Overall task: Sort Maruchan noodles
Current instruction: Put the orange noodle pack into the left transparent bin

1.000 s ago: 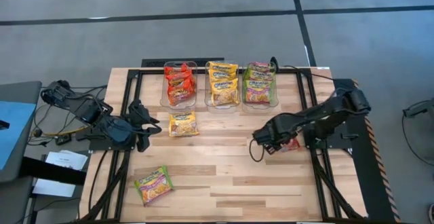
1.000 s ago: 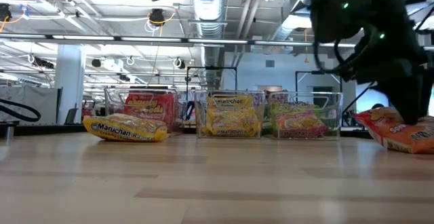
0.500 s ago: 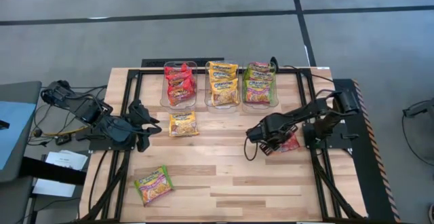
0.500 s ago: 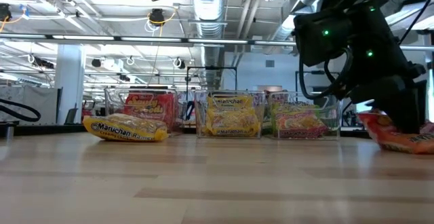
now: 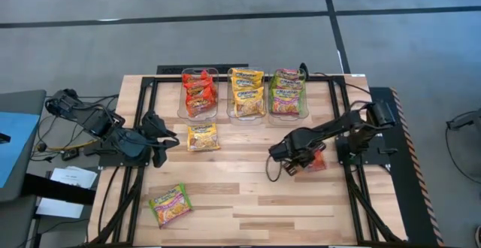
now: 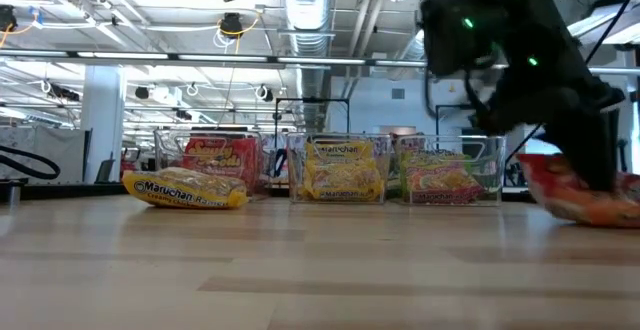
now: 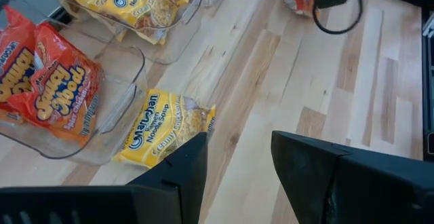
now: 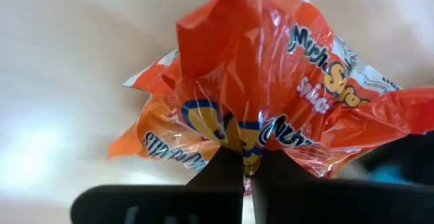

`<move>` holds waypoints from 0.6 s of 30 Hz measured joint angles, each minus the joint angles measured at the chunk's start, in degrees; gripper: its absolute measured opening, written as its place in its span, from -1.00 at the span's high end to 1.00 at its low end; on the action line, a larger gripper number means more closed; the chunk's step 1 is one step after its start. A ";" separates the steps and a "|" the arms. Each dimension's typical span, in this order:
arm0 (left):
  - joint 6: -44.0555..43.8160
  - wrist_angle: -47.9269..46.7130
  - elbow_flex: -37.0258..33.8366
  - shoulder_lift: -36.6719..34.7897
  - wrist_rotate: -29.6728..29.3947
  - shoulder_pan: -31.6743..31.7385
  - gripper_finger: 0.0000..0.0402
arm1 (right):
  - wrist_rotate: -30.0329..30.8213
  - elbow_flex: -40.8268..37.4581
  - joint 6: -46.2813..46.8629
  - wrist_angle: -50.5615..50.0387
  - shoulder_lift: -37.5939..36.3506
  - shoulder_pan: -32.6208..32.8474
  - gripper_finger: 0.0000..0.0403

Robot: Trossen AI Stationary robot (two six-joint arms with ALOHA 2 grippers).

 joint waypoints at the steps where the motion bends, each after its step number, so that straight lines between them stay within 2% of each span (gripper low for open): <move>1: -0.28 0.00 0.00 0.00 -0.01 0.00 0.25 | -0.51 1.28 0.51 0.14 0.00 0.36 0.93; 8: -1.13 0.00 0.00 0.00 -0.01 0.00 0.25 | 0.65 12.29 5.16 -0.57 -0.07 4.88 0.94; 18: -1.69 0.02 0.00 0.00 -0.04 3.20 0.23 | 7.26 25.26 2.95 -0.79 -0.17 8.29 0.94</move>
